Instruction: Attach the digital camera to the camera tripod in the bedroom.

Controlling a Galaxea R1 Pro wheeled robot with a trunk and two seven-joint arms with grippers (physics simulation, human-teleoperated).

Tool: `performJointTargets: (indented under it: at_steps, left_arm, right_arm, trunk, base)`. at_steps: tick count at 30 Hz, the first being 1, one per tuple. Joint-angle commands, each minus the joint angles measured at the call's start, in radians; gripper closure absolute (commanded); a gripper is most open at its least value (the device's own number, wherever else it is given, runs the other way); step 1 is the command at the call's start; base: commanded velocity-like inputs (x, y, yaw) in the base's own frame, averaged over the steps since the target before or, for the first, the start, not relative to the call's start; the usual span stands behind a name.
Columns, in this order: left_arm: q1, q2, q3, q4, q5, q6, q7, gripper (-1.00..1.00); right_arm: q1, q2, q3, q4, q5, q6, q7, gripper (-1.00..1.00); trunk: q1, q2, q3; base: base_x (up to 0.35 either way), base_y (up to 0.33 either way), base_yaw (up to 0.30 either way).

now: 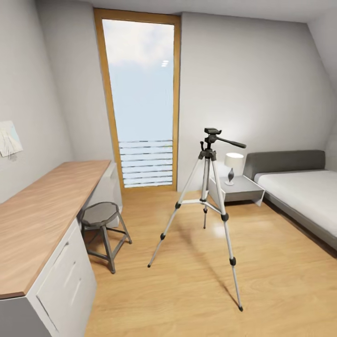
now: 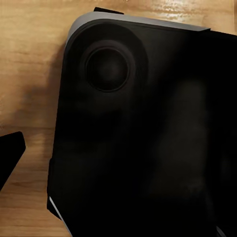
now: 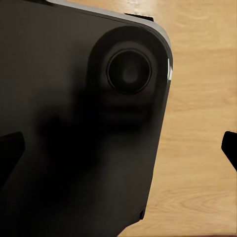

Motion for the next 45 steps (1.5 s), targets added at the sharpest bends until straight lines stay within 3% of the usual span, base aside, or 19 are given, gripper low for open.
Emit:
performJointTargets:
  at_steps: [1, 45]
  left_arm:
    - [0.0, 0.0, 0.001, -0.002, 0.007, -0.001, 0.0, -1.0]
    - [0.001, 0.009, -0.01, -0.001, -0.003, 0.0, -0.002, -1.0]
  right_arm:
    - [0.0, 0.0, -0.001, 0.0, 0.008, -0.002, 0.0, -1.0]
    - [0.0, -0.001, -0.002, 0.0, 0.006, -0.008, 0.0, -1.0]
  trunk:
    - [0.0, 0.0, -0.001]
    - [0.0, 0.0, -0.001]
  base:
    - [0.0, 0.0, -0.242]
    - [0.0, 0.0, -0.262]
